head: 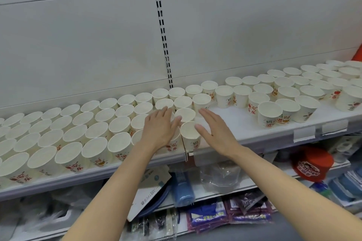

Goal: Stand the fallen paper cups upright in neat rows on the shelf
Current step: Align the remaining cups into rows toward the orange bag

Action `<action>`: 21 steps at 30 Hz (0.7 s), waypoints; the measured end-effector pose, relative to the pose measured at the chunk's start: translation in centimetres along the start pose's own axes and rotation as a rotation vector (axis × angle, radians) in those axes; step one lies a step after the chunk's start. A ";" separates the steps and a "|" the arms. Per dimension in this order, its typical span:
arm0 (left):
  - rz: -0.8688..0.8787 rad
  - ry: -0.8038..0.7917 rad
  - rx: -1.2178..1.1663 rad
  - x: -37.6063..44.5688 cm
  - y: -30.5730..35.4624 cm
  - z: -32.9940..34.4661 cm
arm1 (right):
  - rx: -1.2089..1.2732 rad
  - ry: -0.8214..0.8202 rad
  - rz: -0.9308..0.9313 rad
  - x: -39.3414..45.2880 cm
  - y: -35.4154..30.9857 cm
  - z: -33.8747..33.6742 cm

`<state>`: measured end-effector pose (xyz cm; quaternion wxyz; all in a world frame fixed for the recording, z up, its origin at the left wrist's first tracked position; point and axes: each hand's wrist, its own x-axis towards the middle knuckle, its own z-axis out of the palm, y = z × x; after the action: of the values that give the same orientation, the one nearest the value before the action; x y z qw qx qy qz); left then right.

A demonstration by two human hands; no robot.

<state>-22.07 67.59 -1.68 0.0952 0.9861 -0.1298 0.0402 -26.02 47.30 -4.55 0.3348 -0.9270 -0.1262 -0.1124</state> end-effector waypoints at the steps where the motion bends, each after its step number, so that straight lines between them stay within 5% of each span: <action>1: 0.016 0.020 -0.004 0.7 0.4 -0.1 | -0.022 0.053 0.021 0.1 0.8 -0.8; 5: 0.097 0.024 0.004 4.3 3.2 -0.1 | -0.184 0.199 0.129 0.9 5.5 -4.9; 12: 0.177 0.034 0.029 12.6 11.2 1.1 | -0.323 0.191 0.186 5.2 11.6 -10.9; 17: 0.172 -0.150 0.209 18.3 15.5 2.8 | -0.435 0.049 0.211 9.1 14.7 -14.6; 21: 0.117 -0.145 0.232 20.0 16.4 3.7 | -0.544 -0.079 0.228 11.3 15.9 -14.8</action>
<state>-6.89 46.35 -0.27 -0.0317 0.9816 -0.1881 -0.0111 -12.30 27.70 0.45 0.0794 -0.9946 0.0007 -0.0674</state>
